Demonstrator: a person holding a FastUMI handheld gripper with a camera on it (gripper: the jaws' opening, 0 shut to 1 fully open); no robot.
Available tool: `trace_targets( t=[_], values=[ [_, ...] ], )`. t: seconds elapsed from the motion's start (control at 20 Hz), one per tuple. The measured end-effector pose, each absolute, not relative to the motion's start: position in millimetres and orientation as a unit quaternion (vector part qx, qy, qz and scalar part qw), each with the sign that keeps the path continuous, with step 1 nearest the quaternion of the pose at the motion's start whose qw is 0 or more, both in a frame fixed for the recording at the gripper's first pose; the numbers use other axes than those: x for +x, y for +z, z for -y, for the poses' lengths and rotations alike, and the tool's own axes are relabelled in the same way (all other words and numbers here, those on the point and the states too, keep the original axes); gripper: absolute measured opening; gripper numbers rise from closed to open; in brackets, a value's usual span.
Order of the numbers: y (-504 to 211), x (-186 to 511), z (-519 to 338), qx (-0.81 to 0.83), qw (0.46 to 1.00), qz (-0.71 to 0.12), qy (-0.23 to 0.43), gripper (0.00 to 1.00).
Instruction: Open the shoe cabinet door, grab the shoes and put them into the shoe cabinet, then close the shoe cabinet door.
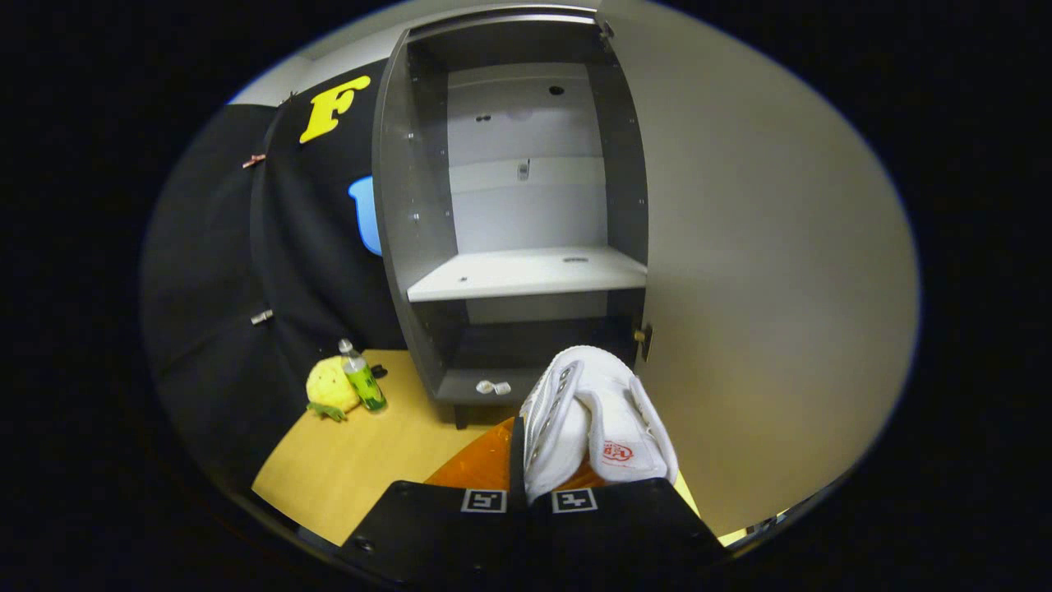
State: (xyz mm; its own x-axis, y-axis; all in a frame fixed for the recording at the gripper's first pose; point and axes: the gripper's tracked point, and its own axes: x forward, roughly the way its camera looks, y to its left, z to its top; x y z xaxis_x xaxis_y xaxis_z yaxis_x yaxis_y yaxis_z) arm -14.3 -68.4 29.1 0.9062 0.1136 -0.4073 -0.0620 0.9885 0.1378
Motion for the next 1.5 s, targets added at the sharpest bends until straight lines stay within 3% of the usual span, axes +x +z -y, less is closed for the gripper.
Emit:
trace_targets(
  t=[0.35, 0.65, 1.1, 1.5],
  values=[
    [131.1, 64.4, 66.0, 0.068, 0.983, -0.160, 0.057, 0.05],
    [163.3, 155.0, 62.6, 0.056, 0.987, -0.140, 0.059, 0.05],
    [98.4, 290.2, 41.3, 0.015, 0.980, -0.186, 0.064, 0.05],
    [49.5, 354.3, 9.1, -0.067, 0.972, -0.207, 0.085, 0.05]
  ],
)
